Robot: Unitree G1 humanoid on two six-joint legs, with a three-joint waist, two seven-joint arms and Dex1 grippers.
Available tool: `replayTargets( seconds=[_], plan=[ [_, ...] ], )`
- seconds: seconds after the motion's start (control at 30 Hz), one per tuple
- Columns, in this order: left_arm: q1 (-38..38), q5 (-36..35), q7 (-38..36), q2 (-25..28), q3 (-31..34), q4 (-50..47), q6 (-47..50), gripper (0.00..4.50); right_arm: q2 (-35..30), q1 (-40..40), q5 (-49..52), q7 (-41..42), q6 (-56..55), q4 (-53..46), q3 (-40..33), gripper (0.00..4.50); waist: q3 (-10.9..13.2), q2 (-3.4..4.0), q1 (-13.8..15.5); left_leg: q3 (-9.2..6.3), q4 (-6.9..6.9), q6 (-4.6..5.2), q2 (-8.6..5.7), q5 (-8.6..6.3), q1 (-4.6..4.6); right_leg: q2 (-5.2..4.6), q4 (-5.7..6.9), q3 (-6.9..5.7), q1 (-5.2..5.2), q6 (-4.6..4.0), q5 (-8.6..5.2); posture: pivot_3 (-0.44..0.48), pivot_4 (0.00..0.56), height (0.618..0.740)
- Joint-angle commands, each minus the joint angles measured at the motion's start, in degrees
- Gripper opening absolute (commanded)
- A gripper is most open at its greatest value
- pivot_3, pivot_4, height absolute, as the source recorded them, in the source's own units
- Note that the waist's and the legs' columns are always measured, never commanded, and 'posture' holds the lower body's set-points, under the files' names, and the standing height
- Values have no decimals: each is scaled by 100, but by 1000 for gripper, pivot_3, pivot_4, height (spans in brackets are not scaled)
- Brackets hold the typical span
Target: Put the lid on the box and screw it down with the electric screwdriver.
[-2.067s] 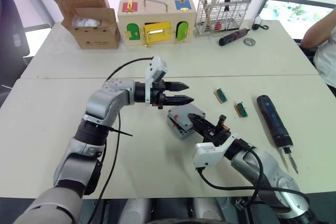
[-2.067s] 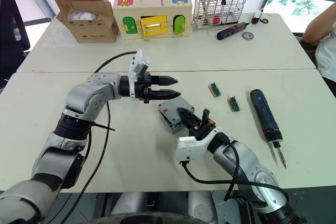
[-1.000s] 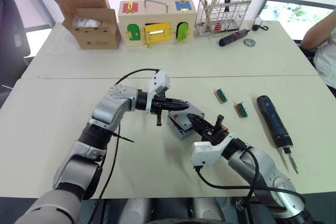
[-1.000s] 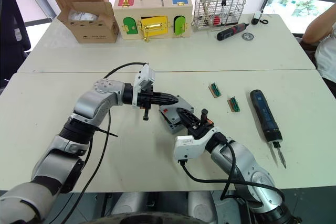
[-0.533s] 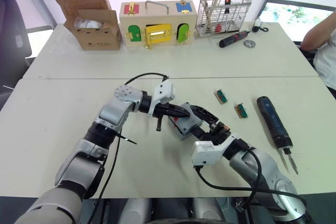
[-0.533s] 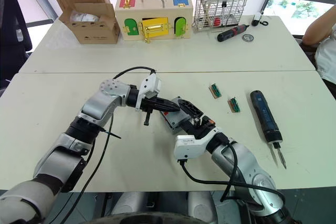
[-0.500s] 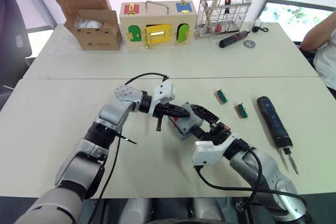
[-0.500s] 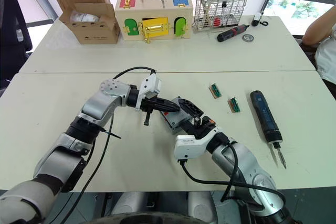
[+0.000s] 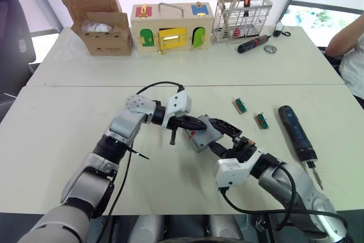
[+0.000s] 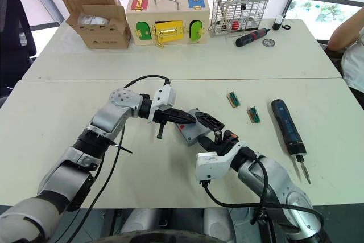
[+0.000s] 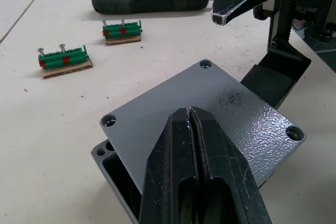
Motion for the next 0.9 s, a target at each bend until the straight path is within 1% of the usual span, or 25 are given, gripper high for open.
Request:
replayTargets(
  seconds=[0.03, 0.17, 0.4, 0.63, 0.9],
  plan=[
    [170, 350, 68, 42, -223, 269, 56, 0, -15, -68, 161, 94, -99, -199, 0, 4478, -1, 0, 1, 0, 0, 0, 0, 0, 1, 0, -1, 0, 0, 0, 0, 0, 150, 737],
    [172, 366, 111, 114, -187, 312, 37, 0, -24, -94, 313, 258, -95, -228, 37, 4478, -1, 0, -1, 0, 0, 1, 0, 0, 1, 0, -1, 0, 1, 0, 0, 0, 150, 737],
    [197, 428, 135, 198, -228, 350, -22, 0, -289, -137, 655, 395, -264, -164, -168, 4478, -3, 1, 0, -1, 0, 2, 0, -1, 1, 0, -6, 0, 3, 0, 0, 0, 150, 737],
    [253, 461, 180, 213, -234, 314, -51, 0, -252, -460, 701, 408, -217, 62, -162, 4478, -3, 2, -13, -1, 0, 2, 1, -1, 2, 0, -8, 0, 5, 0, 0, 0, 150, 737],
    [326, 460, 215, 247, -218, 198, 7, 0, -476, -155, 931, 429, -358, 55, -385, 4478, -4, 2, -5, -1, -1, 4, 2, -3, 3, 1, -12, 0, 7, 0, 0, 0, 150, 737]
  ],
)
